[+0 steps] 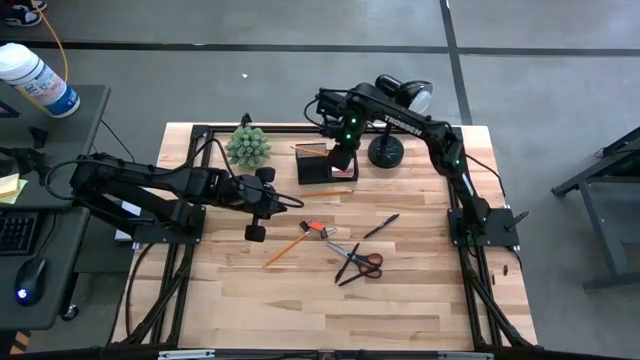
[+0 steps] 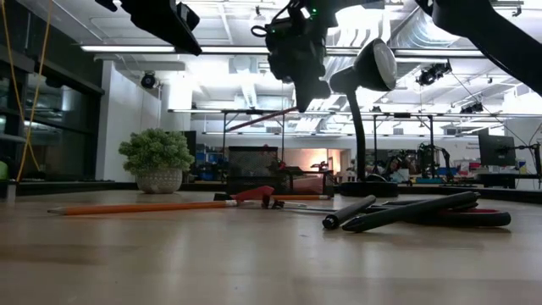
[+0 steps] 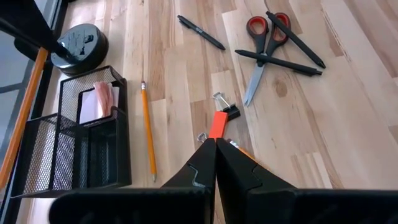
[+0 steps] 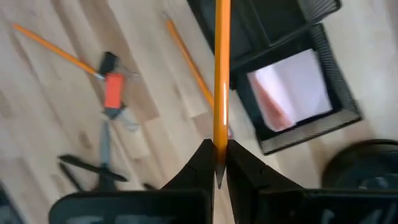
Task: Pick and place office supplies into organizer
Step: Put the bottom right yellow pencil into the black desk organizer
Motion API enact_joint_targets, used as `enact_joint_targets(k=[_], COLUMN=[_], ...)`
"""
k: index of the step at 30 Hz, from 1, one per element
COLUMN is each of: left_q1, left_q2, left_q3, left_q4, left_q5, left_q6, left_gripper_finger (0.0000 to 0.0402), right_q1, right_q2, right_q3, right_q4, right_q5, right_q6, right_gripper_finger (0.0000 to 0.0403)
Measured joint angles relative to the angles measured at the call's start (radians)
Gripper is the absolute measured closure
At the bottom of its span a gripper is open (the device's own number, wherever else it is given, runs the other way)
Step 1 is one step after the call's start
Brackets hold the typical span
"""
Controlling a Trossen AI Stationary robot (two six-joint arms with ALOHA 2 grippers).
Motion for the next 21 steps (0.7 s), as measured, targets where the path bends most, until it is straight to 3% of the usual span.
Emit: enact_joint_targets(k=[2, 4, 12, 21], left_q1=[0.0, 0.0, 0.0, 0.0], left_q2=[0.0, 0.0, 0.0, 0.0], left_q3=[0.0, 0.0, 0.0, 0.0], left_q4=[0.0, 0.0, 0.0, 0.004], left_q5=[-0.019, -0.042, -0.14, -0.241], left_q6=[0.0, 0.0, 0.001, 0.009], left_gripper_finger=[0.0401, 0.0401, 0.0401, 0.0401], right_q1=[-0.002, 0.002, 0.084, 0.167], right_q2=[0.0, -0.001, -0.001, -0.01], right_q3=[0.0, 0.0, 0.0, 0.001], right_q4=[0.0, 0.0, 0.017, 0.002], right_q5=[0.018, 0.109, 0.686, 0.89], right_q6=[-0.014, -0.061, -0.298, -0.361], right_gripper_finger=[0.0391, 0.0391, 0.0391, 0.0391])
